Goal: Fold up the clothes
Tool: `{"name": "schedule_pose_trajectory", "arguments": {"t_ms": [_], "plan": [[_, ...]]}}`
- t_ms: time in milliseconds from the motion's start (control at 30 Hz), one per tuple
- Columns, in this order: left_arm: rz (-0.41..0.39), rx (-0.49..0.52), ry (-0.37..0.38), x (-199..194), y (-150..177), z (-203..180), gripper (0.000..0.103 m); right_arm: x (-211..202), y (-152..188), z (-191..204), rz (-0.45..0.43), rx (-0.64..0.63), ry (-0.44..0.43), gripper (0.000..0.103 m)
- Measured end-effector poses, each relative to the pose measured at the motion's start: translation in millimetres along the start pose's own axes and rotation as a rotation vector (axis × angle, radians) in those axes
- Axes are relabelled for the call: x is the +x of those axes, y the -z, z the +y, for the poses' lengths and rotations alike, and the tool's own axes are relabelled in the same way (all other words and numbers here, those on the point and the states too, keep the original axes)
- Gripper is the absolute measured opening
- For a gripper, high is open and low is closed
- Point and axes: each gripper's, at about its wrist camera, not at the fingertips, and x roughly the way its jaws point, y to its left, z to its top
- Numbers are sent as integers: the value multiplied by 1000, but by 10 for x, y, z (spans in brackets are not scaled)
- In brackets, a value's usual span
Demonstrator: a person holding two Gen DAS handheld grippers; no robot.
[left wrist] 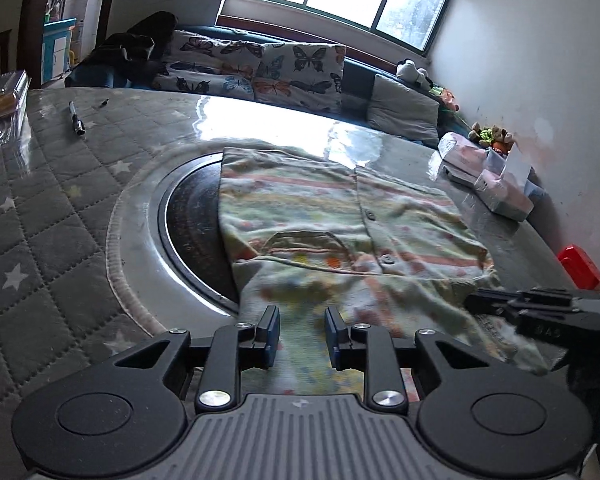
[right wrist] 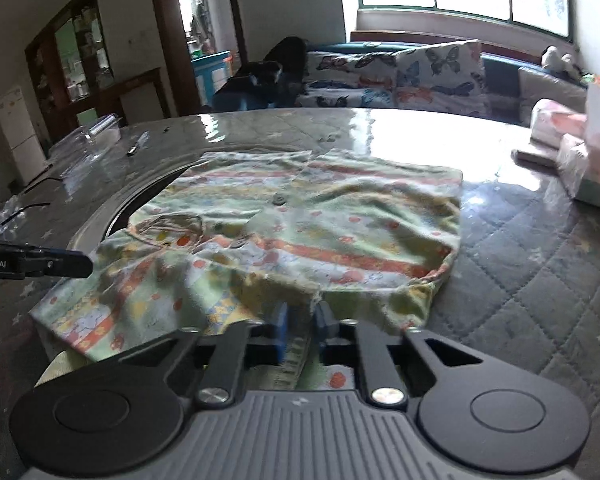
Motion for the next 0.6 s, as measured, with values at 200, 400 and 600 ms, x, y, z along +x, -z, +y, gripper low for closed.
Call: {"name": "schedule_pose_trajectory", "arguments": {"t_ms": [200,400,600], "plan": [[10,9,-7,47,17,60,27,-200,-66,67,-50,-18,48,4],[-3,19,-14,-7,-36,57,27,-45,-33,14,3,-23,66,8],[-22,52,6,33,-177,-72,27,-172,-118,109,-52,-78,56,14]]}}
